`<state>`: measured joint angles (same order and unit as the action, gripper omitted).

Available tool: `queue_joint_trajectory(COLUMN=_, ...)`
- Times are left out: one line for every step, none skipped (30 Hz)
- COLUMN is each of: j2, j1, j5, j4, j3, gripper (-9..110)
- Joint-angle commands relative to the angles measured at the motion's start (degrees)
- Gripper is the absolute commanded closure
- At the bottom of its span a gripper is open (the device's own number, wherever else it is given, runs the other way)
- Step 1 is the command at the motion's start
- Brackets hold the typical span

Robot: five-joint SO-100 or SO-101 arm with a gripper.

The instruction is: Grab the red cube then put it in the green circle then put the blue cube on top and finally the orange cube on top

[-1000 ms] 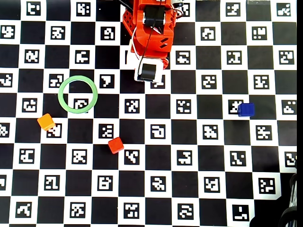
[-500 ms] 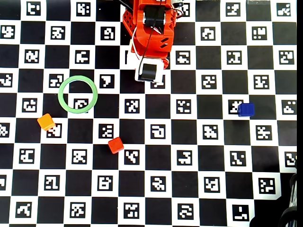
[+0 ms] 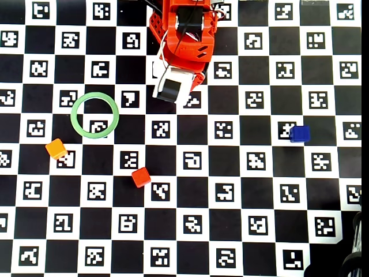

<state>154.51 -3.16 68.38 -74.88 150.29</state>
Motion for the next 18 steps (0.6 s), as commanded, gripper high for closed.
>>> queue_joint_trajectory(j2=-12.0, j1=-0.9, j5=-9.2, j4=-1.0, j3=-16.8, gripper=107)
queue_joint_trajectory(j2=-15.4, j1=-1.2, j5=-12.5, j4=-2.3, j3=-20.8, gripper=107)
queue_joint_trajectory(j2=-18.8, j1=-1.5, j5=-15.6, j4=-3.9, j3=-25.3, gripper=107)
queue_joint_trajectory(j2=-22.1, j1=-1.8, j5=-18.7, j4=-5.0, j3=-29.2, gripper=107)
queue_joint_trajectory(j2=-25.2, j1=-2.3, j5=-21.4, j4=-7.1, j3=-33.5, gripper=107)
queue_joint_trajectory(j2=-28.2, j1=-2.4, j5=-23.5, j4=-9.3, j3=-37.6, gripper=107)
queue_joint_trajectory(j2=-30.3, j1=-2.7, j5=-25.8, j4=-10.4, j3=-41.0, gripper=107)
queue_joint_trajectory(j2=-32.2, j1=-3.0, j5=-27.8, j4=-11.4, j3=-44.0, gripper=107)
queue_joint_trajectory(j2=-34.1, j1=-3.3, j5=-29.5, j4=-12.7, j3=-47.1, gripper=107)
queue_joint_trajectory(j2=-36.1, j1=-3.7, j5=-31.1, j4=-13.8, j3=-50.2, gripper=107)
queue_joint_trajectory(j2=-38.1, j1=-4.2, j5=-32.5, j4=-14.9, j3=-53.2, gripper=107)
queue_joint_trajectory(j2=-40.0, j1=-4.7, j5=-33.8, j4=-16.0, j3=-56.1, gripper=107)
queue_joint_trajectory(j2=-42.0, j1=-5.1, j5=-35.0, j4=-17.1, j3=-58.9, gripper=107)
queue_joint_trajectory(j2=-43.9, j1=-5.4, j5=-35.9, j4=-18.0, j3=-61.3, gripper=107)
queue_joint_trajectory(j2=-46.0, j1=-6.0, j5=-37.0, j4=-18.9, j3=-63.7, gripper=107)
queue_joint_trajectory(j2=-47.9, j1=-6.3, j5=-37.8, j4=-19.6, j3=-66.0, gripper=107)
queue_joint_trajectory(j2=-49.4, j1=-6.8, j5=-38.6, j4=-19.8, j3=-67.7, gripper=107)
queue_joint_trajectory(j2=-50.8, j1=-7.3, j5=-39.3, j4=-19.8, j3=-69.3, gripper=107)
